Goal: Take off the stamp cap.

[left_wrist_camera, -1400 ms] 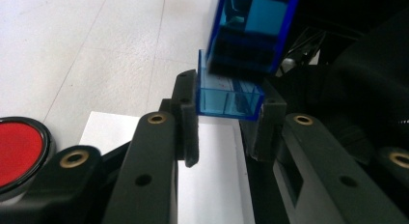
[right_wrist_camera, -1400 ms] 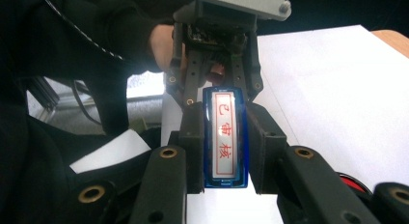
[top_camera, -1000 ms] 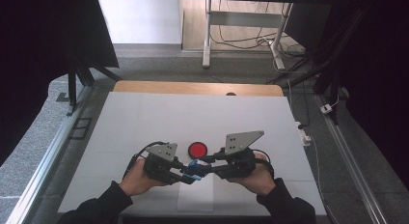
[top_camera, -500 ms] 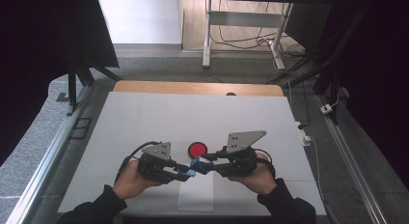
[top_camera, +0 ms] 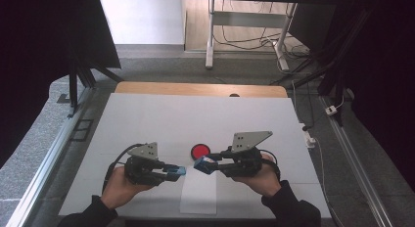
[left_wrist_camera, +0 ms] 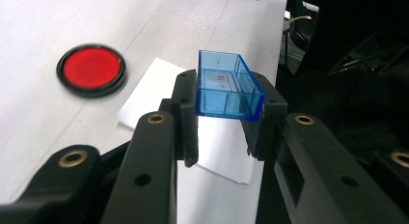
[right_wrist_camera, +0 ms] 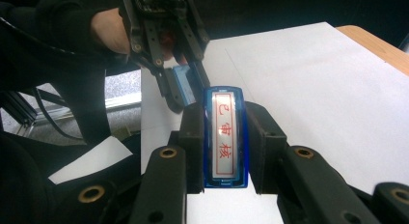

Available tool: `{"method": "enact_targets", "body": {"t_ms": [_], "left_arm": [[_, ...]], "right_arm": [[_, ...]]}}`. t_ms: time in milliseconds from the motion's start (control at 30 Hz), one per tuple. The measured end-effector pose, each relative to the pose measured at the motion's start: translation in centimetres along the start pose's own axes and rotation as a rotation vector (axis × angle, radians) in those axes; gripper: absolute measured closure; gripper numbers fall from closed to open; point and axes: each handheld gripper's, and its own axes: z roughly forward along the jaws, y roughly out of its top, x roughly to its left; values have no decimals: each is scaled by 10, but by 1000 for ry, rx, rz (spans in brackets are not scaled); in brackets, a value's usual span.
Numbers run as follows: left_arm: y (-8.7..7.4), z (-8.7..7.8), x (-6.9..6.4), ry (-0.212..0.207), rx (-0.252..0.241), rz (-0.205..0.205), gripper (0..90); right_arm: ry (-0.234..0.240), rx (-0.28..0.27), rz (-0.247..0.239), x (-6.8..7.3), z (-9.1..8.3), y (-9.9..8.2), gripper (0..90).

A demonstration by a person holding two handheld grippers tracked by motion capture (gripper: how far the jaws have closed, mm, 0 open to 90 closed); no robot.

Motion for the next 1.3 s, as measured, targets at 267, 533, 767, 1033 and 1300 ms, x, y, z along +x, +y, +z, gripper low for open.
{"method": "enact_targets", "body": {"t_ms": [267,533,767,1033,1300], "left_arm": [[-11,-9,-9,77,2,-28,686],[-23,-22,-17,144,-8,-47,686],[-42,-38,-20,195,-49,-106,686],[-58,-52,-24,236,-83,-152,685],[-80,-67,-29,290,-94,-181,684]], "right_arm": [[-22,8,18,-3,0,-1,711],[-37,11,20,-3,1,-2,711],[-46,13,24,-3,0,-3,711],[-56,19,21,-3,1,-3,711],[-69,24,25,-4,1,-5,711]]}}
